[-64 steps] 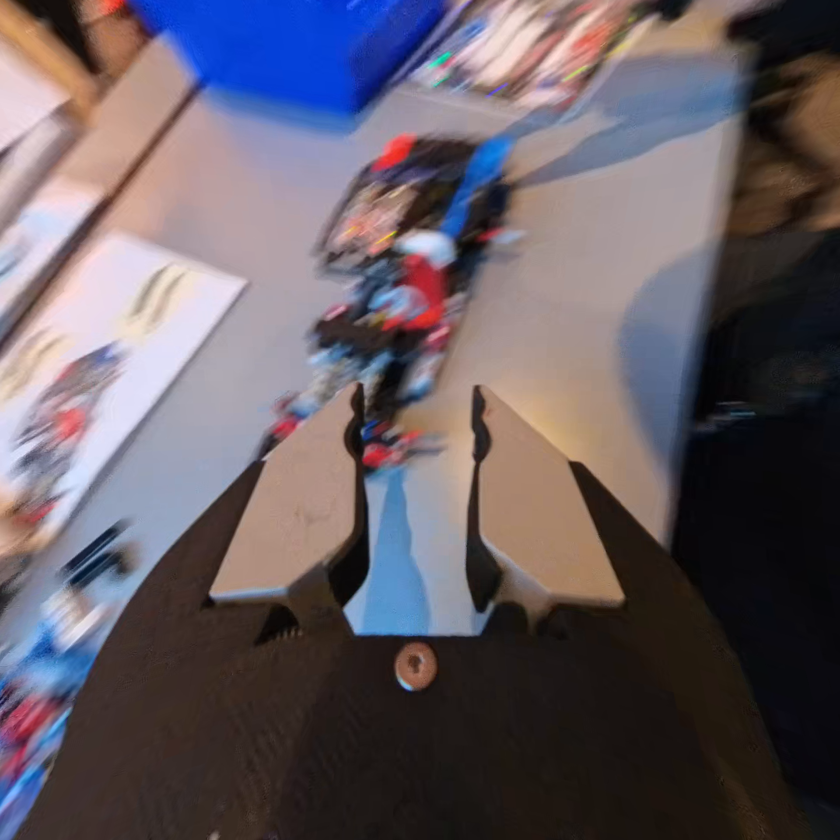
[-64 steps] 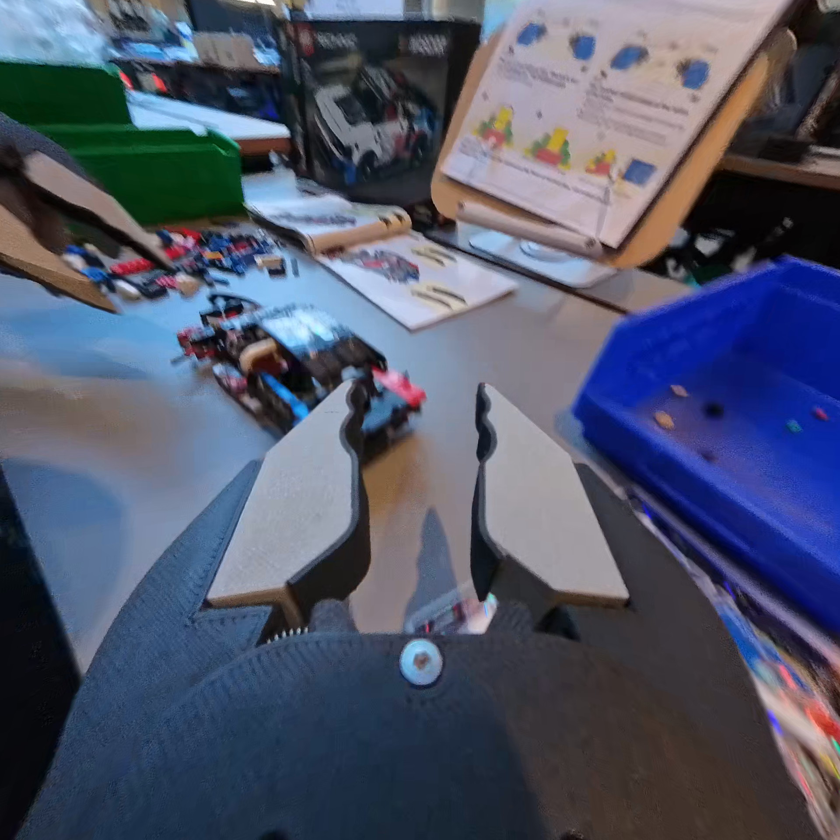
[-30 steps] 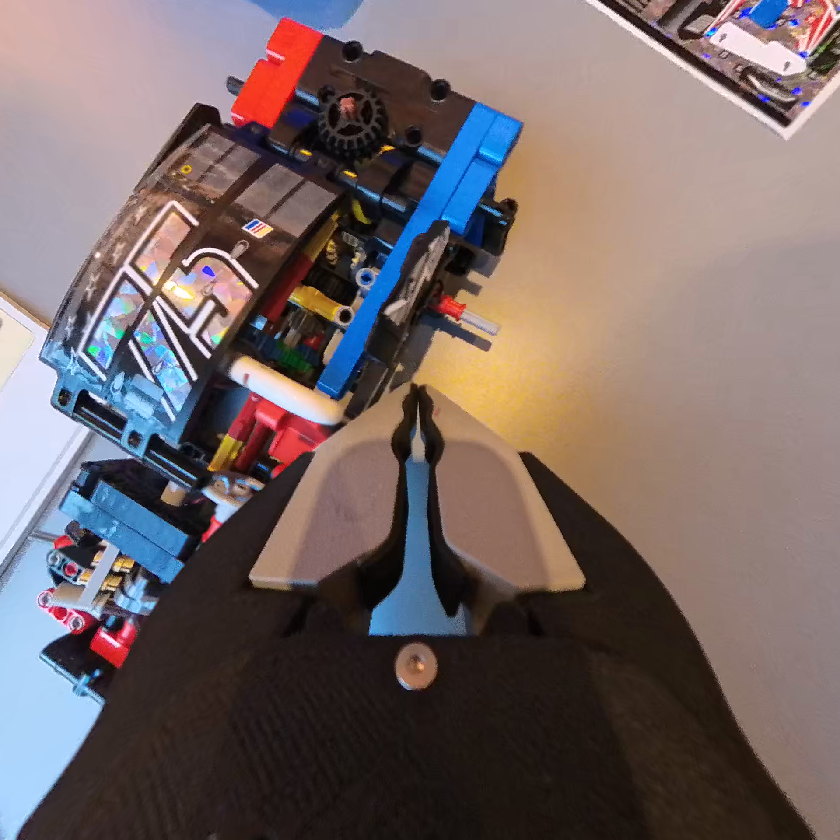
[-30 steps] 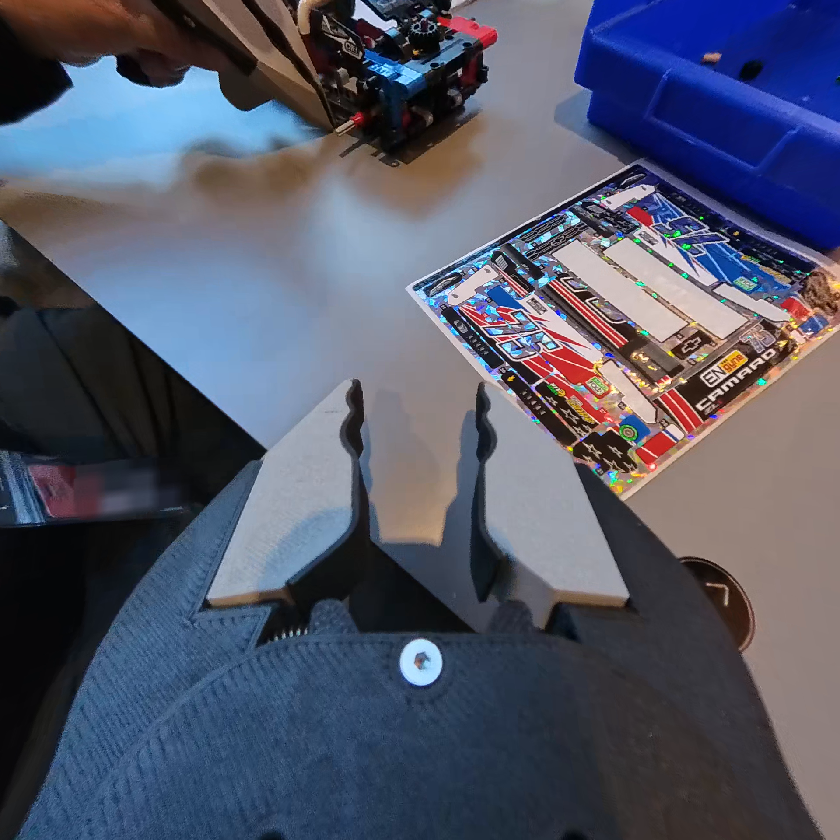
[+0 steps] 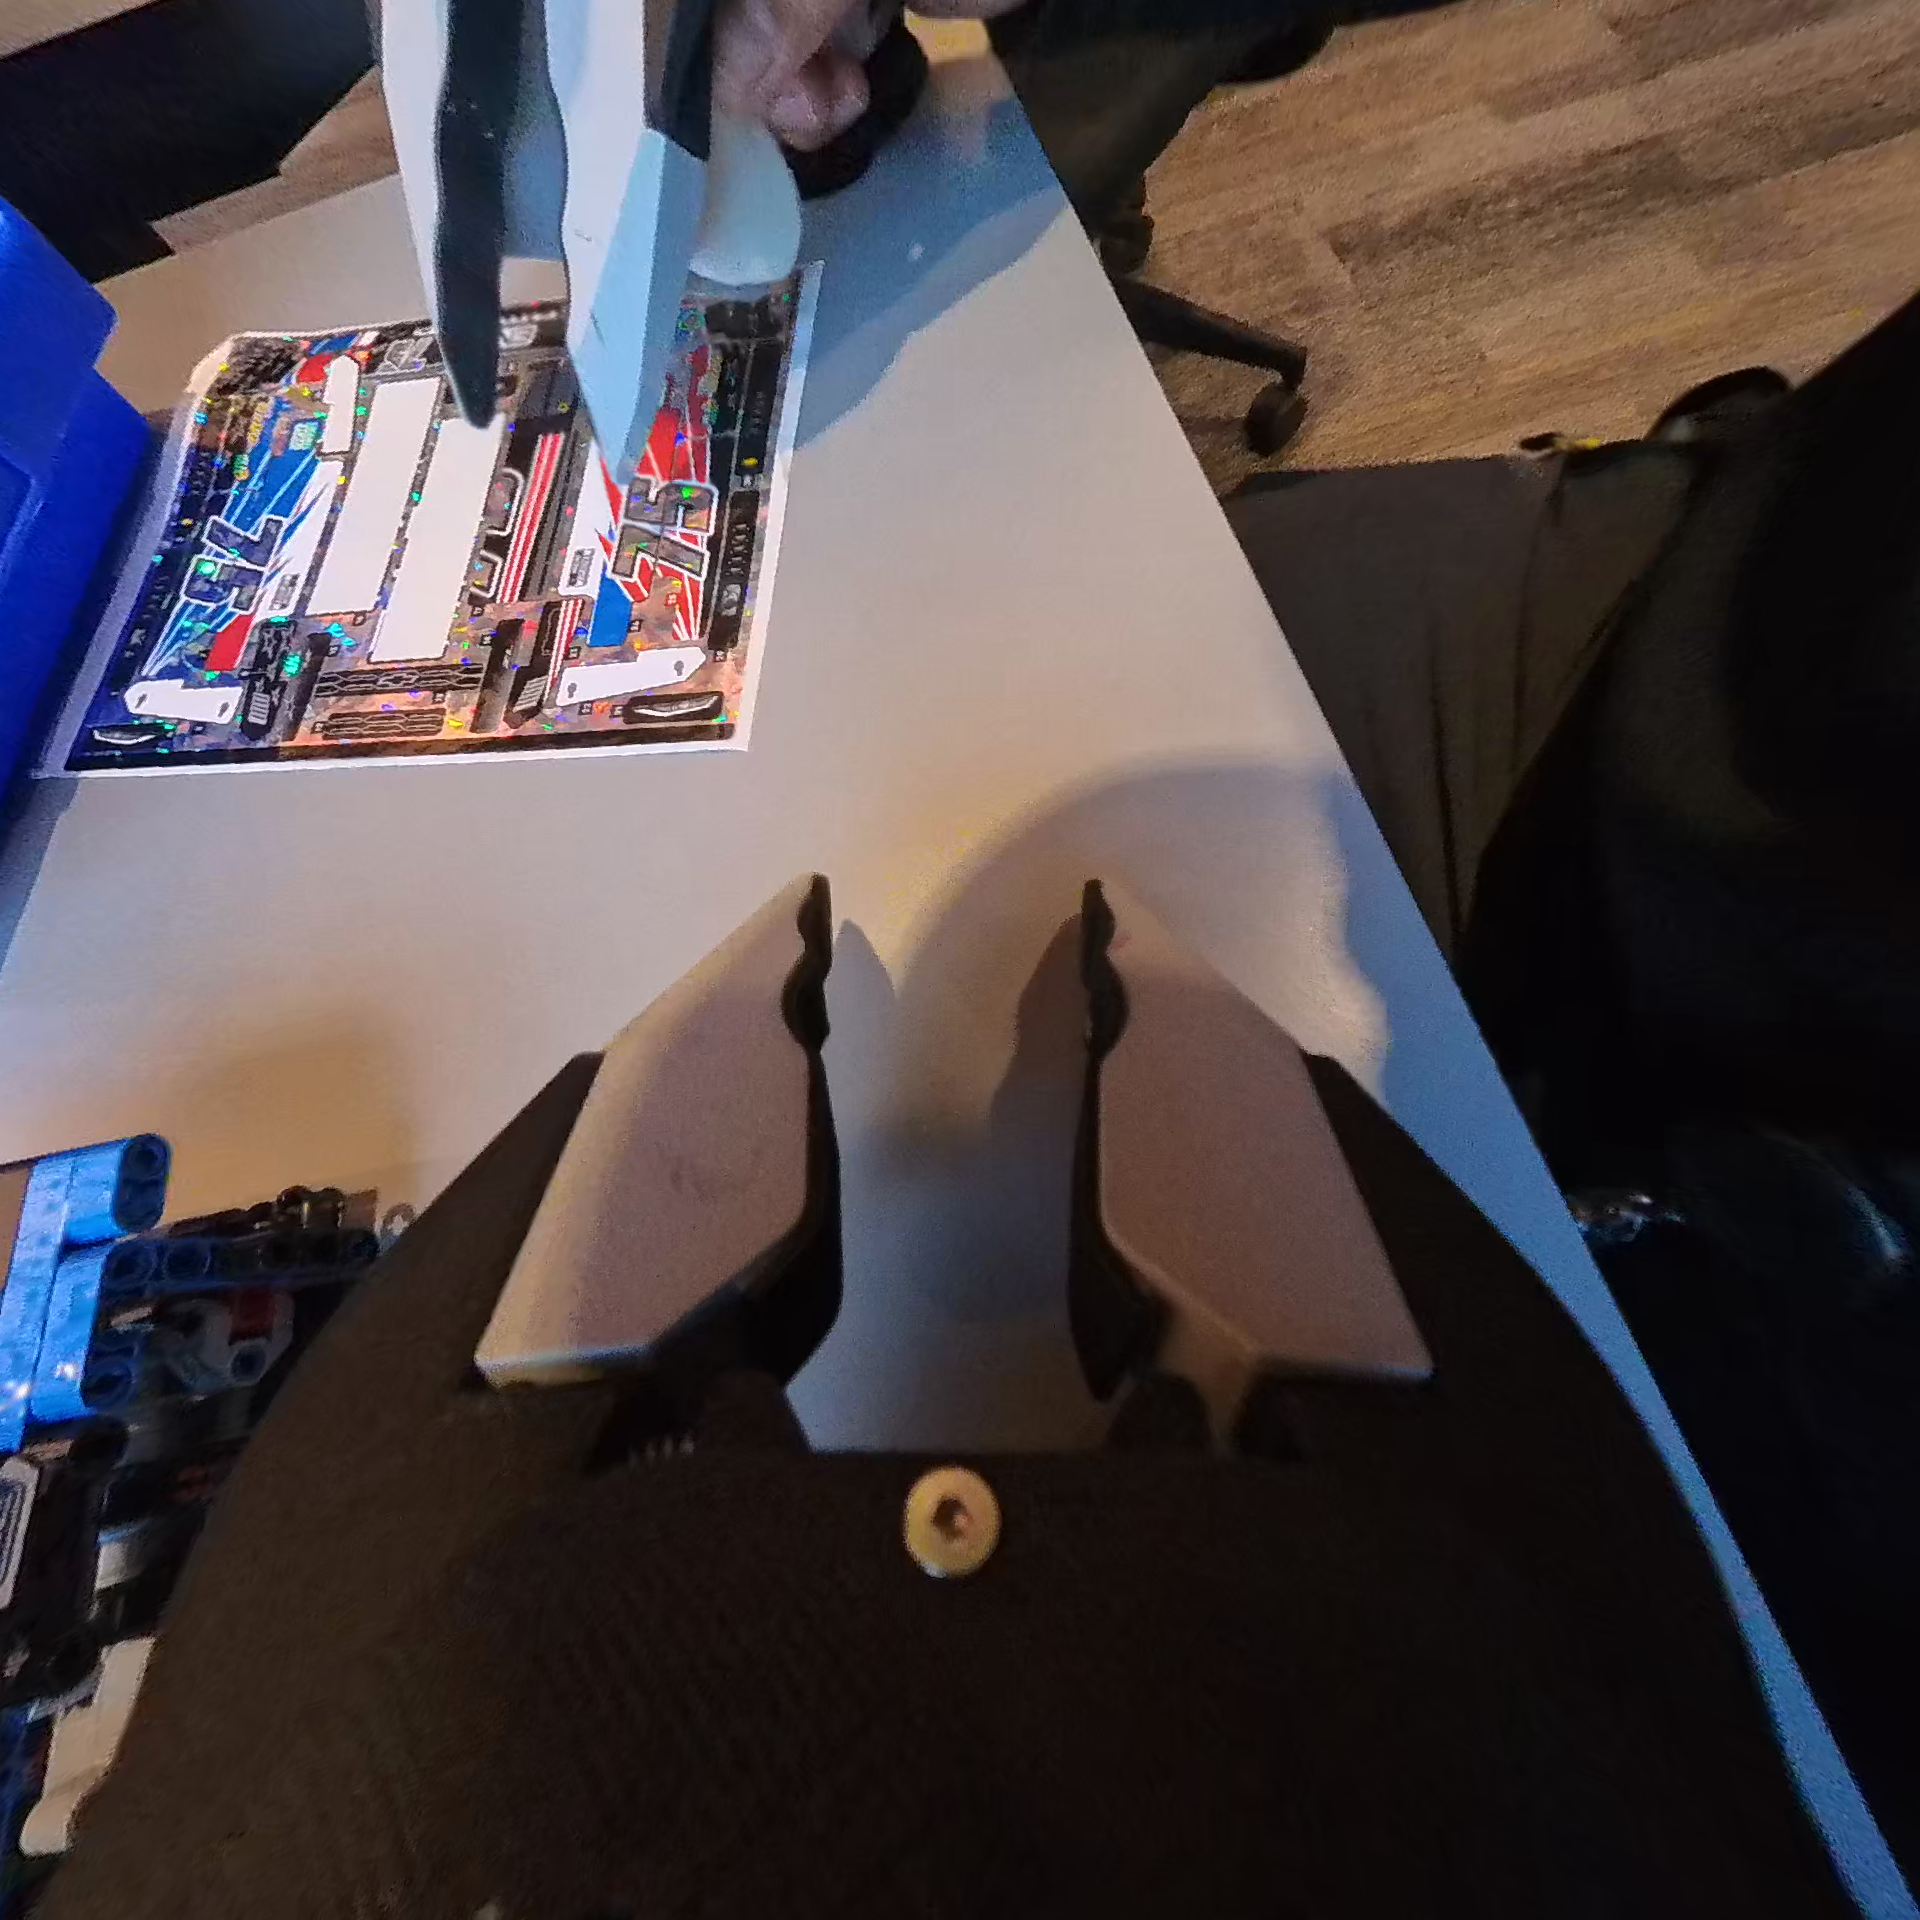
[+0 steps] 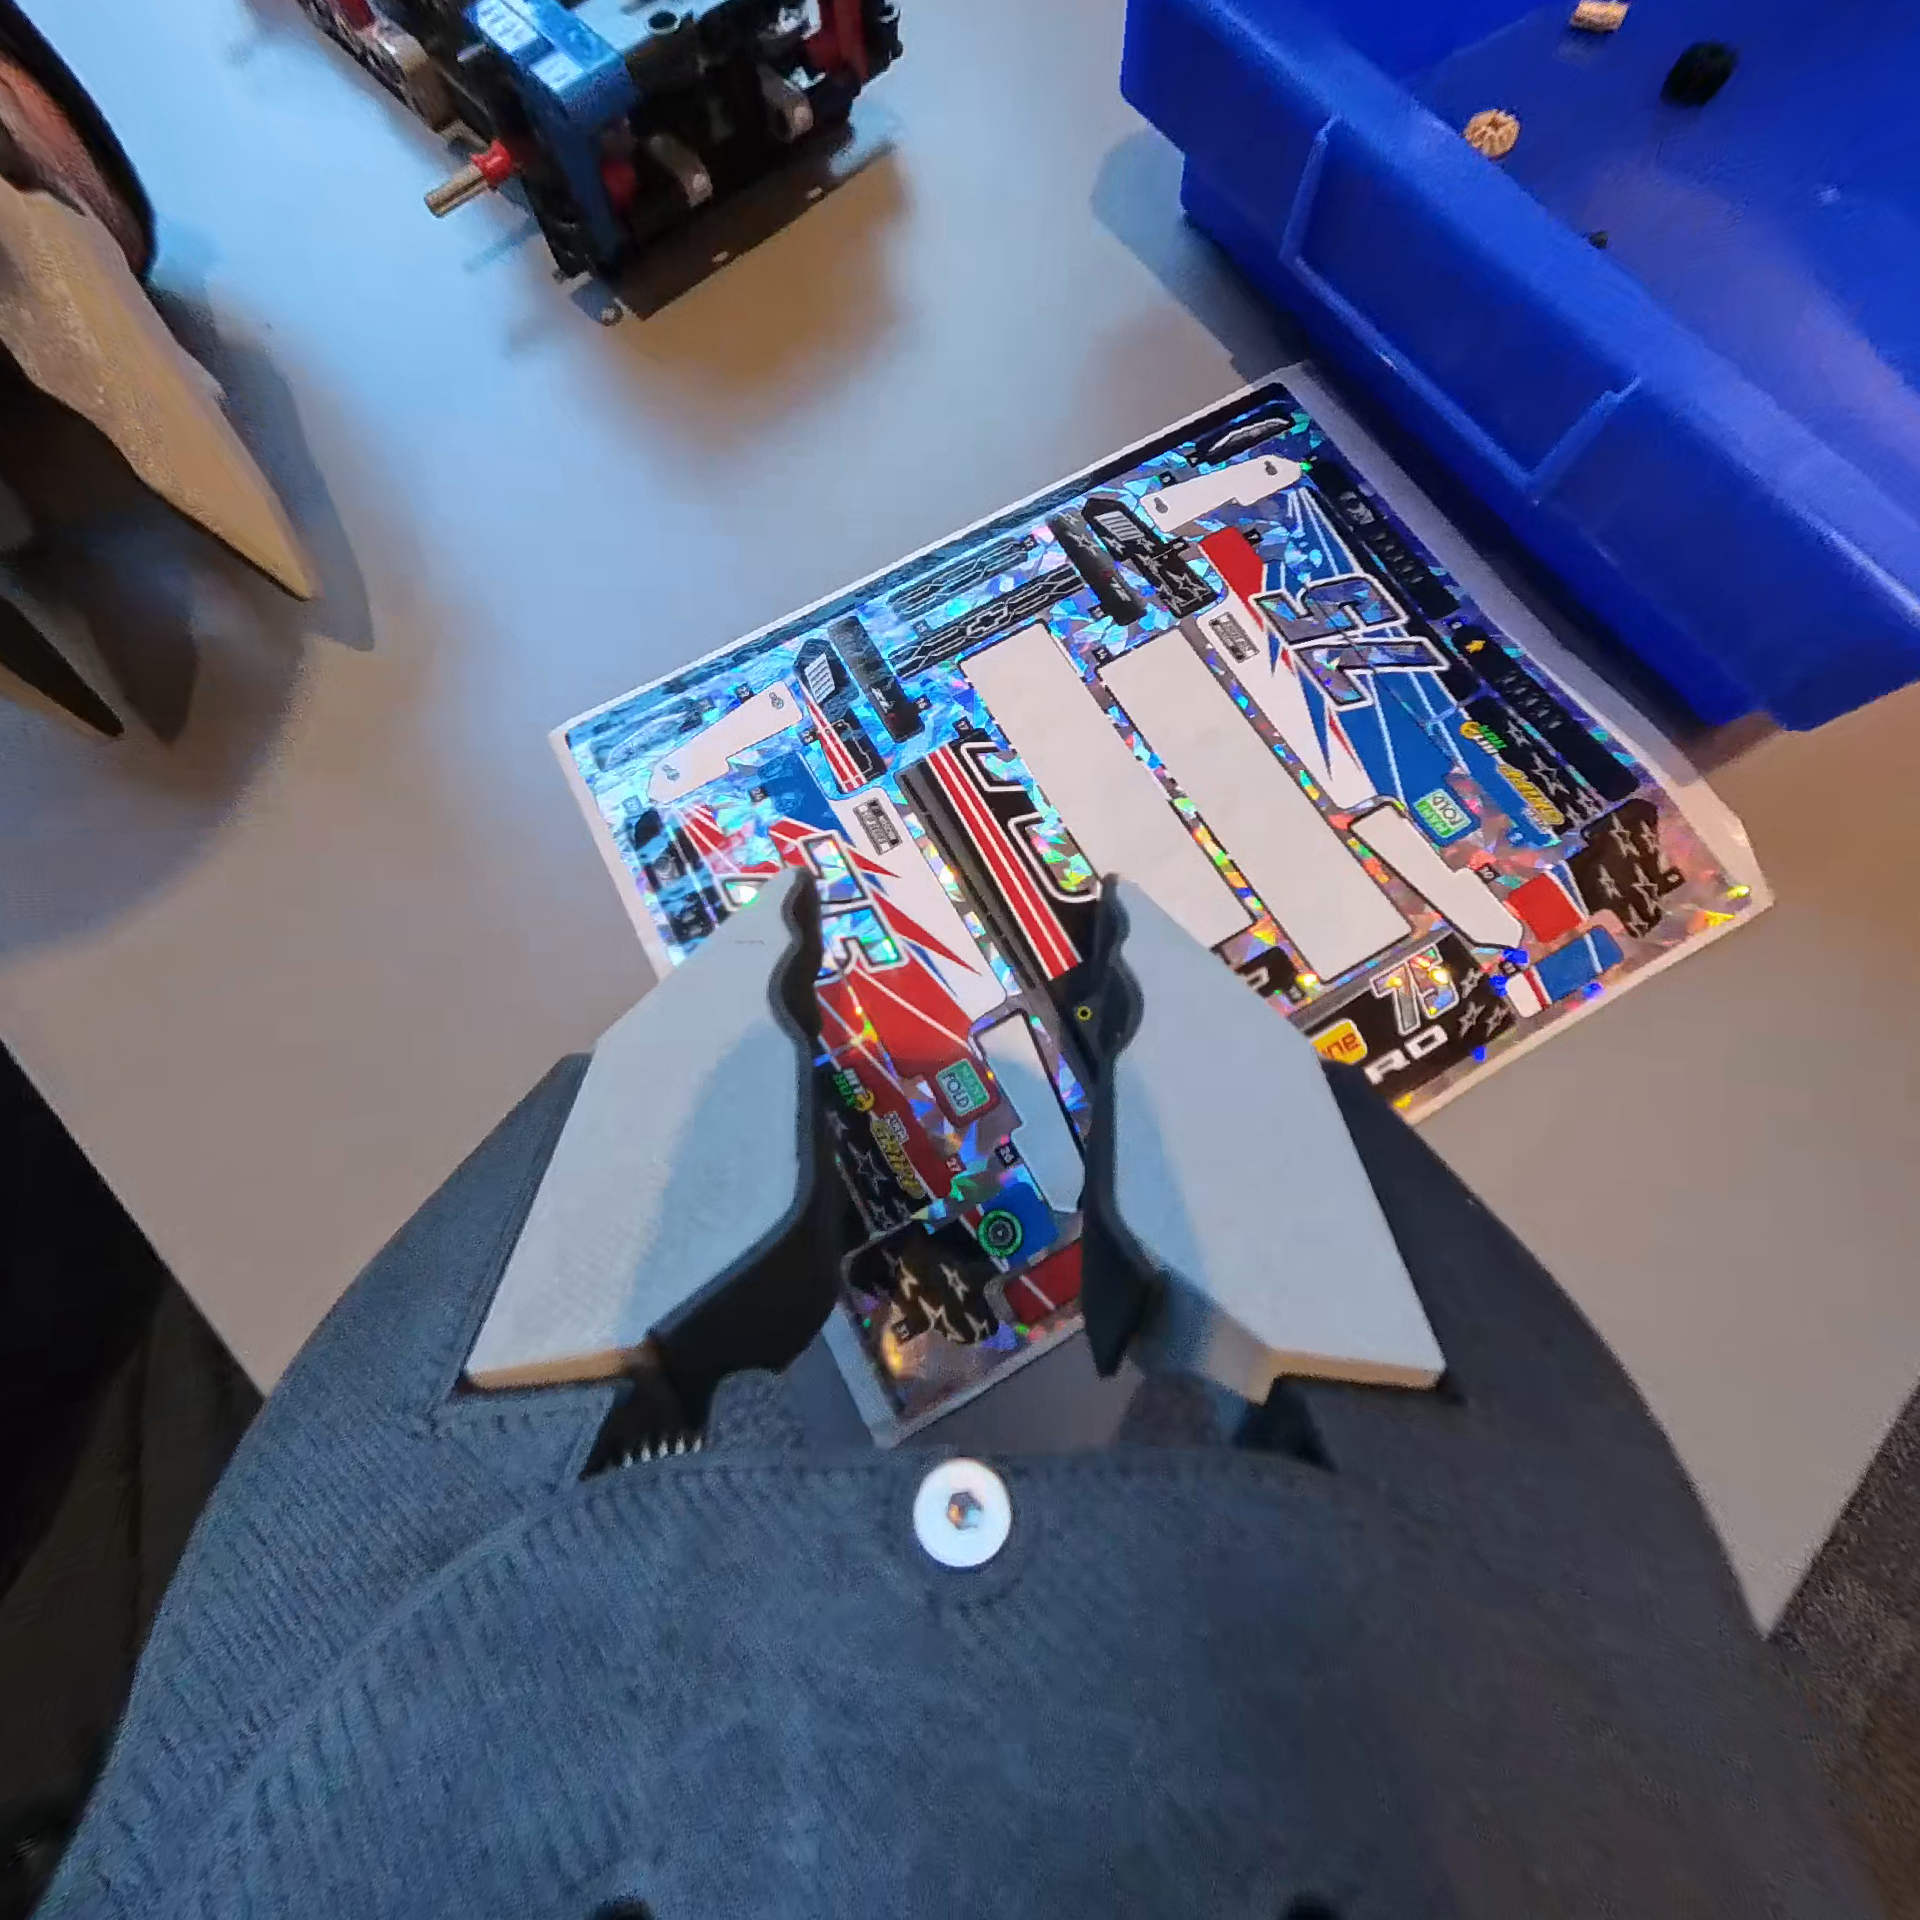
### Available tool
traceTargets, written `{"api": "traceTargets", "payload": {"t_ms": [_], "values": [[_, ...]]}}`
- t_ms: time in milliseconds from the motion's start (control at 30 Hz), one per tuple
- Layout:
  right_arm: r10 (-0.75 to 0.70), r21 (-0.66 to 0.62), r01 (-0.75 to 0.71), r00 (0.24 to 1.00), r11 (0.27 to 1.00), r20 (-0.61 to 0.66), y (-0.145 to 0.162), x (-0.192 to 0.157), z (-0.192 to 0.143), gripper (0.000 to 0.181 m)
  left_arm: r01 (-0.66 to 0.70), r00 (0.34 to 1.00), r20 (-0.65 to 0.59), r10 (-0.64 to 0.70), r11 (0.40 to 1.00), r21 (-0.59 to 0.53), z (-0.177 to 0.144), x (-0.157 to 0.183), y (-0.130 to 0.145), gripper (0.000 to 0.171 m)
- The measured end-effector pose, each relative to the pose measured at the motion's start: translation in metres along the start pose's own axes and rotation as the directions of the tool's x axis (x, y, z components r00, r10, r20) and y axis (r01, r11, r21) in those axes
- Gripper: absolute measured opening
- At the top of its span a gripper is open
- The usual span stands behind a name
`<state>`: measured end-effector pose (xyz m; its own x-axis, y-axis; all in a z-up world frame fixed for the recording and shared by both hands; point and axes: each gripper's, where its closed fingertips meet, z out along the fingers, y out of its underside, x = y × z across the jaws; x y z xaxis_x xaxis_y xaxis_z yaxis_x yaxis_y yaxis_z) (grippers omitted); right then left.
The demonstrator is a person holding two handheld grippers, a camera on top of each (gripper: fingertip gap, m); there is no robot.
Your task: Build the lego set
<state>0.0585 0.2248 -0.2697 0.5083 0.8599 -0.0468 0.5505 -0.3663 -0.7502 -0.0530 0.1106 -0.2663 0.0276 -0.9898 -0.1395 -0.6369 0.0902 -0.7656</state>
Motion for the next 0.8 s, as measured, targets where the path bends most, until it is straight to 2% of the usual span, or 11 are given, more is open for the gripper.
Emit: {"api": "traceTargets", "payload": {"t_ms": [133, 333, 400, 567, 800], "values": [[-0.026, 0.049, 0.027, 0.999, 0.998, -0.022, 0.000, -0.001, -0.002, 0.053, -0.031, 0.999, 0.017, 0.032, 0.999, -0.032, 0.003, 0.001, 0.003, 0.048], [-0.022, 0.140, 0.026, 0.999, 0.990, -0.027, -0.009, 0.000, -0.013, 0.049, 0.014, 0.999, 0.047, -0.014, 1.000, -0.001, 0.004, -0.010, -0.003, 0.054], [-0.003, 0.126, 0.005, 1.000, 0.992, -0.014, -0.007, 0.000, -0.012, 0.052, 0.032, 0.998, 0.049, -0.031, 0.999, -0.014, 0.006, -0.013, -0.001, 0.054], [0.013, -0.017, -0.013, 1.000, 1.000, 0.017, 0.013, -0.003, -0.001, 0.055, 0.047, 0.997, 0.061, -0.045, 0.998, -0.042, 0.011, -0.017, 0.000, 0.053], [0.009, -0.009, -0.008, 0.997, 1.000, 0.074, 0.013, -0.020, -0.003, 0.048, 0.043, 0.997, 0.059, -0.041, 0.998, -0.036, 0.011, -0.017, -0.001, 0.053]]}}
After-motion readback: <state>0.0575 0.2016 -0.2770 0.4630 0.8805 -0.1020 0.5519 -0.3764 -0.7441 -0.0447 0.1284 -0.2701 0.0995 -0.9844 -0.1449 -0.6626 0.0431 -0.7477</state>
